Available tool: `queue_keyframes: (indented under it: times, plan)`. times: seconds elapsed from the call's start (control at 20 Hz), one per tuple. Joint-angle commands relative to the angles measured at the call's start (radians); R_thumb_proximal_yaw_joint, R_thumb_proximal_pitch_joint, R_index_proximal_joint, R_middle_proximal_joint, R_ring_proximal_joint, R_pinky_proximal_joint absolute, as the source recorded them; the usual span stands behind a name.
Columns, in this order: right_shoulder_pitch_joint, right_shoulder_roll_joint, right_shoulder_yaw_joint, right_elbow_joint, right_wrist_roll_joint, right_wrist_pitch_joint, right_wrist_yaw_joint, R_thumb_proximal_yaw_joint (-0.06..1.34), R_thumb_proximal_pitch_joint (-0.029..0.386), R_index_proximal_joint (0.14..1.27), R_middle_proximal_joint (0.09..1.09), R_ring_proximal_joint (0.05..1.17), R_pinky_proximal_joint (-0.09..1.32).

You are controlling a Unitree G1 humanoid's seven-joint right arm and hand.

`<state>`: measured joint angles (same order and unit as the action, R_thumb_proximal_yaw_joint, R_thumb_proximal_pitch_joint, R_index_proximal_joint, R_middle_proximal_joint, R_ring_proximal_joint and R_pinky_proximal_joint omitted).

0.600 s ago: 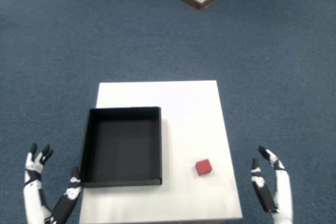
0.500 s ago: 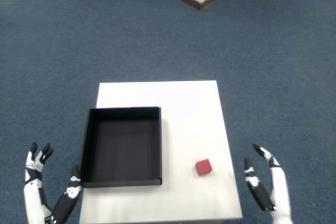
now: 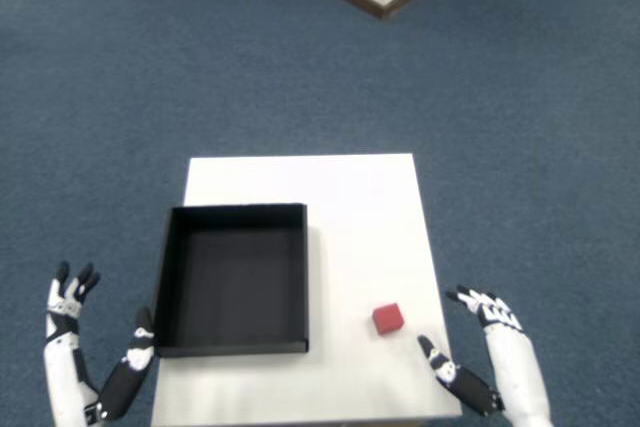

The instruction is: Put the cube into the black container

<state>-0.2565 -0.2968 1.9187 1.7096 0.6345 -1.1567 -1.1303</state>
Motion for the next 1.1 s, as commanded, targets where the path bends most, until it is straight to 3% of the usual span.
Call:
queue_keyframes:
  times: [0.05, 0.35, 0.65, 1.1]
  plan:
    - [-0.038, -0.018, 0.056, 0.028, -0.032, 0.057, -0.124, 0.53, -0.002, 0.42, 0.24, 0.22, 0.10]
    - [-0.079, -0.008, 0.170, 0.003, -0.119, 0.188, -0.286, 0.53, -0.008, 0.44, 0.22, 0.19, 0.04]
    - [-0.131, 0.013, 0.237, 0.002, -0.174, 0.302, -0.360, 0.50, -0.011, 0.44, 0.19, 0.17, 0.01]
    - [-0.127, 0.091, 0.298, 0.106, -0.208, 0.290, -0.464, 0.46, -0.011, 0.46, 0.17, 0.16, -0.01]
